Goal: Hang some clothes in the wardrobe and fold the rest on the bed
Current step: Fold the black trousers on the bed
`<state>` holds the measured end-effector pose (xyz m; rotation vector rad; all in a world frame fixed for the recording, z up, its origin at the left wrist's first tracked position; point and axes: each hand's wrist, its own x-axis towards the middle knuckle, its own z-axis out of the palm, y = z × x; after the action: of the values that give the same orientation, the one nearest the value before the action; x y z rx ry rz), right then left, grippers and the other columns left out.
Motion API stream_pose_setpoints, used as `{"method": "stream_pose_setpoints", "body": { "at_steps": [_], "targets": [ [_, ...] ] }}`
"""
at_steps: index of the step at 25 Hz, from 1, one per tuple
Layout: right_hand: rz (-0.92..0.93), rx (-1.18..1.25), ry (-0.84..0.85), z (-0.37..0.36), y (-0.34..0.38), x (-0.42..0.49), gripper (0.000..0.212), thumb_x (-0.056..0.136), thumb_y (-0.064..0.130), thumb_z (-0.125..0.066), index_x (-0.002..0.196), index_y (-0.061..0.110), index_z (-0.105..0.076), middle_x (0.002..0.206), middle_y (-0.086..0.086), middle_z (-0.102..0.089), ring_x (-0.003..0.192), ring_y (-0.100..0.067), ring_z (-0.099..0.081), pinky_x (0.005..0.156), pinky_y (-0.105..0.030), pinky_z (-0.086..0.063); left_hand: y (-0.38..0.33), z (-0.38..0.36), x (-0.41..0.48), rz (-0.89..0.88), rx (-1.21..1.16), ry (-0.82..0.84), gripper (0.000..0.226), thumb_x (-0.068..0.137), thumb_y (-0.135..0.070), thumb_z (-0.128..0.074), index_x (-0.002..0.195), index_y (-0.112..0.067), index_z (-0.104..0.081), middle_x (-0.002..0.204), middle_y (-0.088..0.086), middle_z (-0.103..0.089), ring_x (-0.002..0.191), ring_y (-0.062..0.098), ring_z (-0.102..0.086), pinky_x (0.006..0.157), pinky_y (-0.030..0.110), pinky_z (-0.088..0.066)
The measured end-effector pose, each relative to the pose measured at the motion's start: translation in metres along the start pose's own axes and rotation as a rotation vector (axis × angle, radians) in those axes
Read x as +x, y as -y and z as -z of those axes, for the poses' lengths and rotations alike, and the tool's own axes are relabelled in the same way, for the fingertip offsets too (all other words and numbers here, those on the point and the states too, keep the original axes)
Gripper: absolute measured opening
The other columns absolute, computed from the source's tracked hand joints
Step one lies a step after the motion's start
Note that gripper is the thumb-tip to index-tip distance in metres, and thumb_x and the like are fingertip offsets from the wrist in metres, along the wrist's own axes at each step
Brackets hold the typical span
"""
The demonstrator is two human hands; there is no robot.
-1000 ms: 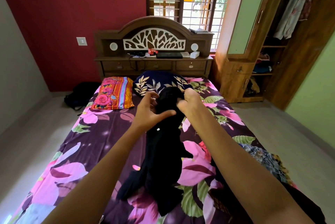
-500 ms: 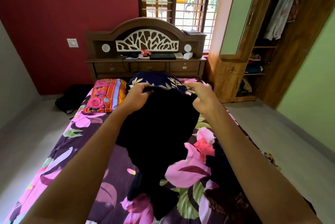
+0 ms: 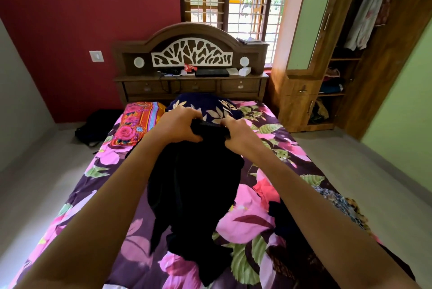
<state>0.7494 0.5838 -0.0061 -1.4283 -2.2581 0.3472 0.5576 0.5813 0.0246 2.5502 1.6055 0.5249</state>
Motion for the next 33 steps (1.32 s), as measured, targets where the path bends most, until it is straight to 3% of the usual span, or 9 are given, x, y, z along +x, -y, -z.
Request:
{"method": "stream_pose_setpoints", "body": {
  "at_steps": [4,6,9,13,16,21,24,29,33],
  "targets": [
    [-0.021,0.082,0.069,0.024,0.003,0.010,0.031,0.085,-0.001,-0.053,0.112,0.011,-0.061,0.111,-0.012,-0.058,0.096,-0.024,-0.057,0.082,-0.034,-0.050,0.027,-0.032,-0.002,-0.018,0.111,0.028,0.052,0.074,-0.020,-0.073,0.124,-0.021,-0.055,0.116,0.002,-0.057,0.107,0.022,-0.055,0.070,0.022,-0.040],
    [-0.051,0.155,0.169,0.035,0.005,0.014,0.031,0.087,-0.004,-0.052,0.114,0.010,-0.062,0.106,-0.006,-0.057,0.090,-0.015,-0.056,0.074,-0.023,-0.048,0.036,-0.043,-0.001,0.011,-0.085,0.034,0.055,0.076,-0.013,-0.074,0.125,-0.023,-0.053,0.127,0.003,-0.052,0.113,0.020,-0.053,0.079,0.021,-0.042],
    [-0.088,0.265,0.213,0.046,-0.009,0.009,0.036,0.089,0.000,-0.058,0.124,0.007,-0.057,0.110,-0.001,-0.054,0.098,-0.011,-0.053,0.075,-0.017,-0.045,0.043,-0.042,-0.009,0.022,-0.528,0.079,0.048,0.079,0.004,-0.069,0.107,-0.032,-0.054,0.105,-0.003,-0.059,0.096,0.011,-0.057,0.076,0.013,-0.046],
    [-0.063,0.527,-0.072,0.051,-0.027,0.008,0.026,0.087,0.006,-0.064,0.113,0.005,-0.063,0.107,-0.009,-0.064,0.101,-0.018,-0.061,0.088,-0.030,-0.048,0.049,-0.044,-0.010,-0.020,-0.680,0.187,0.054,0.083,0.005,-0.063,0.132,-0.012,-0.047,0.113,0.005,-0.058,0.104,0.009,-0.056,0.086,0.020,-0.046],
    [0.004,0.450,-0.383,0.047,-0.026,0.015,0.018,0.090,0.007,-0.060,0.108,0.003,-0.064,0.103,-0.010,-0.066,0.095,-0.013,-0.059,0.086,-0.025,-0.048,0.047,-0.054,-0.009,-0.043,-0.367,0.139,0.077,0.078,0.002,-0.067,0.144,-0.013,-0.031,0.106,-0.002,-0.056,0.094,0.007,-0.055,0.075,0.013,-0.042],
    [-0.124,0.442,-0.699,0.050,-0.034,0.017,0.022,0.095,0.016,-0.055,0.113,0.004,-0.061,0.104,-0.002,-0.064,0.098,-0.010,-0.058,0.087,-0.019,-0.047,0.052,-0.065,-0.009,0.166,-0.402,-0.117,0.011,0.066,-0.023,-0.056,0.076,-0.019,-0.057,0.067,0.000,-0.058,0.062,-0.002,-0.056,0.063,0.028,-0.038],
    [-0.209,0.510,-0.801,0.045,-0.042,0.017,0.022,0.096,0.017,-0.053,0.112,0.004,-0.062,0.103,-0.005,-0.065,0.092,-0.008,-0.057,0.083,-0.017,-0.048,0.051,-0.074,-0.001,0.247,-0.301,-0.230,0.028,0.085,-0.022,-0.058,0.108,-0.006,-0.058,0.093,0.017,-0.066,0.089,0.030,-0.062,0.072,0.033,-0.042],
    [-0.342,0.672,-0.815,0.047,-0.070,0.014,0.022,0.096,0.018,-0.053,0.110,0.004,-0.063,0.095,-0.003,-0.063,0.091,-0.015,-0.059,0.084,-0.027,-0.048,0.064,-0.061,-0.010,0.059,-0.355,-0.042,0.035,0.062,-0.020,-0.088,0.084,-0.026,-0.060,0.073,-0.015,-0.055,0.069,-0.002,-0.053,0.060,0.014,-0.037],
    [-0.392,0.748,-0.839,0.036,-0.087,0.007,0.020,0.096,0.018,-0.054,0.106,0.003,-0.063,0.083,0.002,-0.060,0.087,-0.017,-0.057,0.083,-0.032,-0.047,0.077,-0.055,-0.006,0.203,-0.429,-0.481,0.030,0.059,-0.015,-0.087,0.075,-0.016,-0.062,0.063,-0.013,-0.051,0.060,-0.003,-0.049,0.055,0.007,-0.035]
  ]
}}
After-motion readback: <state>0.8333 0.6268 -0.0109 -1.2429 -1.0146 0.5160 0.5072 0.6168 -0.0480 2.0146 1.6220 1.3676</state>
